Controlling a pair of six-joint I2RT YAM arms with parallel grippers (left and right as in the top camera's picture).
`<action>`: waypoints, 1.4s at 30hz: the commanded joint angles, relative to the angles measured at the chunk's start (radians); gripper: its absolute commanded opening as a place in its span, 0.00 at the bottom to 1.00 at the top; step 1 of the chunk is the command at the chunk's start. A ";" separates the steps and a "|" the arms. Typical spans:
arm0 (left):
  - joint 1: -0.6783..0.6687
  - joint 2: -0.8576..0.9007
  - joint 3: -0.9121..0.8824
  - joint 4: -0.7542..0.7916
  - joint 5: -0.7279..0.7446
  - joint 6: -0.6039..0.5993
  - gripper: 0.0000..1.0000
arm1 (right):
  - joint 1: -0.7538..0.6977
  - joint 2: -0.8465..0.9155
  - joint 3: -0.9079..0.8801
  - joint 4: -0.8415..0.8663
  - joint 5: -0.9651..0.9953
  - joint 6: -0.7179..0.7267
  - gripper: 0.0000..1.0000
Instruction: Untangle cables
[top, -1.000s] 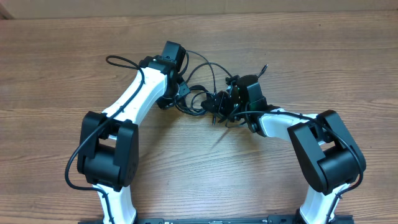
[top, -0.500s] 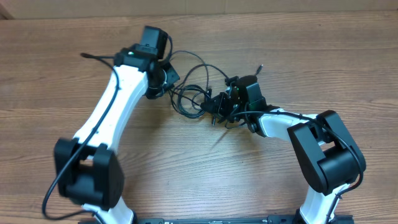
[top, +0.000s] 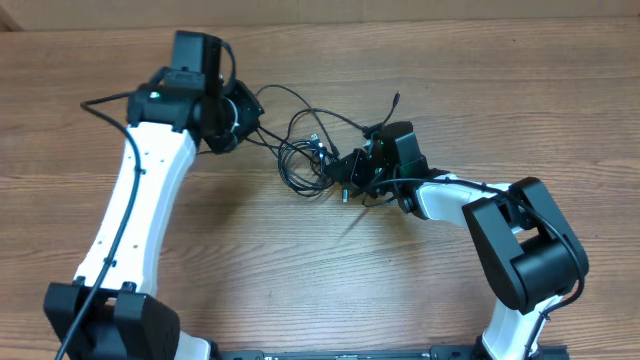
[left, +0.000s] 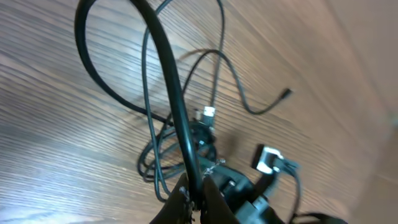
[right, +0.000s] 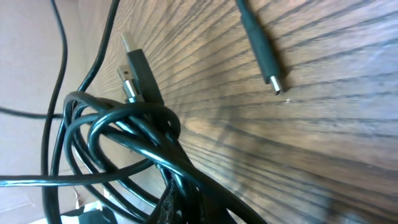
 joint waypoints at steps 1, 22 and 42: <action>0.059 -0.053 0.032 0.017 0.122 0.025 0.04 | -0.007 0.000 -0.006 -0.027 0.094 -0.007 0.04; 0.090 -0.052 -0.010 0.027 0.253 0.151 0.04 | -0.004 0.000 -0.006 0.035 0.027 -0.007 0.21; -0.167 0.119 -0.076 -0.023 0.006 0.232 0.47 | -0.019 -0.001 -0.006 0.119 -0.082 -0.016 0.15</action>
